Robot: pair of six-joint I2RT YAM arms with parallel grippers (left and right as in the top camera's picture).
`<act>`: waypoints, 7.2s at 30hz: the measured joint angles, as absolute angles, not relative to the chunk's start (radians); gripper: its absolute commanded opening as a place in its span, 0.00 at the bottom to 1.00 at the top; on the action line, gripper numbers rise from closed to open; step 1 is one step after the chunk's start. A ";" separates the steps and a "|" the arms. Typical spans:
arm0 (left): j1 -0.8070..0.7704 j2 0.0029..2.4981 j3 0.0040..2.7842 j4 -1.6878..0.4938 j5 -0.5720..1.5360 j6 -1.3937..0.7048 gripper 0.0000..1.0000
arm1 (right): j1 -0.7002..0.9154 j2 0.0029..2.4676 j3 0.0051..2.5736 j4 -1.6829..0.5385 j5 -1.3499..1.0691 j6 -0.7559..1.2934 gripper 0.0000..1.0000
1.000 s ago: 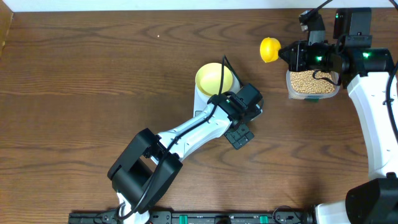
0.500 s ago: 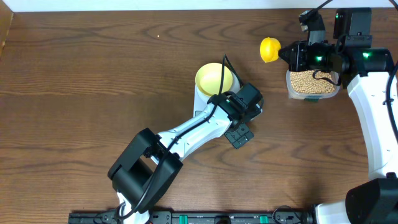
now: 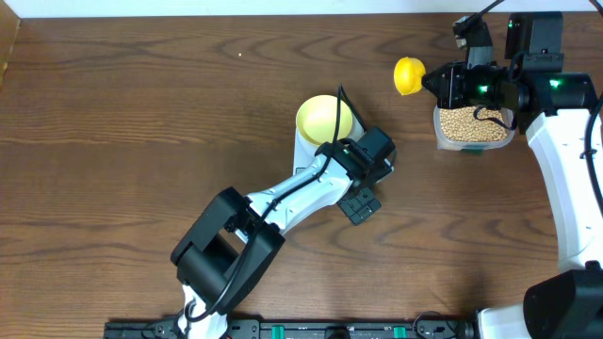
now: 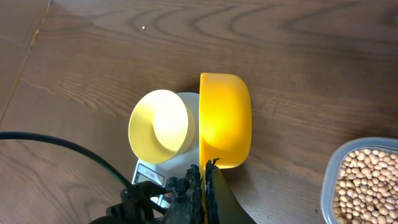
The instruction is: Scoop item into bowl and weigh 50g on scale
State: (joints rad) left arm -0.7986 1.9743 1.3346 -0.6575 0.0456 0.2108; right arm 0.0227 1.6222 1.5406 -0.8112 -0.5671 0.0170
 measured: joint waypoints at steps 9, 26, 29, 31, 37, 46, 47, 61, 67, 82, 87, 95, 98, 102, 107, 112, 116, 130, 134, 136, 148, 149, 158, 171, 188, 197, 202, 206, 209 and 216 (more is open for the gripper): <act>-0.799 1.975 1.335 -0.657 0.046 0.211 0.98 | 0.023 1.622 1.541 -0.811 -0.567 0.017 0.01; -0.799 1.975 1.335 -0.673 0.046 0.215 0.98 | 0.023 1.622 1.541 -0.811 -0.567 0.017 0.01; -0.799 1.975 1.335 -0.673 0.046 0.214 0.98 | 0.023 1.622 1.541 -0.811 -0.567 0.017 0.01; -0.799 1.975 1.335 -0.673 0.046 0.214 0.98 | 0.023 1.622 1.541 -0.811 -0.567 0.017 0.01; -0.799 1.975 1.335 -0.673 0.046 0.215 0.98 | 0.023 1.622 1.541 -0.811 -0.567 0.017 0.01; -0.819 1.975 1.335 -0.674 0.046 0.242 0.98 | 0.023 1.622 1.541 -0.811 -0.567 0.017 0.01; -0.821 1.975 1.335 -0.674 0.046 0.244 0.98 | 0.023 1.622 1.541 -0.811 -0.567 0.017 0.01; -0.808 1.975 1.335 -0.674 0.046 0.244 0.98 | 0.023 1.622 1.541 -0.815 -0.567 0.017 0.01; -0.805 1.975 1.335 -0.674 0.046 0.244 0.98 | 0.023 1.622 1.541 -0.815 -0.567 0.017 0.01; -0.805 1.975 1.335 -0.674 0.046 0.244 0.98 | 0.023 1.622 1.541 -0.819 -0.567 0.017 0.01; -0.805 1.975 1.335 -0.674 0.046 0.244 0.98 | 0.023 1.622 1.541 -0.819 -0.567 0.017 0.01; -0.805 1.977 1.335 -0.674 0.046 0.252 0.99 | 0.023 1.622 1.541 -0.819 -0.567 0.017 0.01; -0.805 1.979 1.335 -0.674 0.045 0.260 0.99 | 0.023 1.622 1.541 -0.819 -0.567 0.017 0.01; -0.805 1.983 1.335 -0.677 0.037 0.270 0.99 | 0.023 1.622 1.541 -0.819 -0.567 0.017 0.01; -0.807 1.983 1.336 -0.681 0.035 0.283 0.99 | 0.023 1.622 1.541 -0.819 -0.567 0.017 0.01; -0.829 1.986 1.336 -0.699 0.014 0.315 0.99 | 0.023 1.622 1.541 -0.819 -0.567 0.017 0.01; -0.856 1.988 1.336 -0.704 0.007 0.322 0.99 | 0.023 1.622 1.541 -0.820 -0.567 0.017 0.01; -0.852 1.974 1.367 -0.723 -0.003 0.280 0.99 | 0.023 1.622 1.541 -0.821 -0.567 0.017 0.01; -0.852 1.887 1.372 -0.695 -0.004 0.252 0.99 | 0.023 1.622 1.541 -0.818 -0.567 0.017 0.01; -0.847 1.821 1.377 -0.682 -0.006 0.222 0.99 | 0.023 1.622 1.541 -0.818 -0.567 0.017 0.01; -0.590 1.551 1.393 -0.538 -0.051 0.052 0.99 | 0.023 1.622 1.541 -0.817 -0.567 0.017 0.01; -0.561 1.540 1.393 -0.534 -0.056 0.048 0.99 | 0.023 1.622 1.541 -0.817 -0.567 0.017 0.01; -0.452 1.526 1.393 -0.547 -0.059 0.033 0.99 | 0.023 1.622 1.541 -0.795 -0.549 0.014 0.01; -0.144 1.526 1.393 -0.361 -0.146 0.029 0.99 | 0.023 1.622 1.542 -0.596 -0.466 0.003 0.01; 0.041 1.561 1.393 -0.287 -0.164 0.026 0.99 | 0.023 1.622 1.542 -0.519 -0.312 0.003 0.01; 0.030 1.554 1.394 -0.426 -0.083 0.027 0.99 | 0.023 1.622 1.542 -0.526 -0.309 0.002 0.01; 0.029 1.482 1.394 -0.576 0.086 0.109 0.99 | 0.023 1.622 1.542 -0.551 -0.317 -0.010 0.01; 0.030 1.401 1.394 -0.685 0.293 0.244 0.99 | 0.023 1.622 1.542 -0.564 -0.319 -0.022 0.01; 0.029 1.360 1.393 -0.753 0.429 0.347 0.99 | 0.023 1.622 1.542 -0.574 -0.321 -0.032 0.01; 0.029 1.271 1.251 -0.789 0.568 0.507 0.98 | 0.023 1.622 1.542 -0.611 -0.363 -0.038 0.01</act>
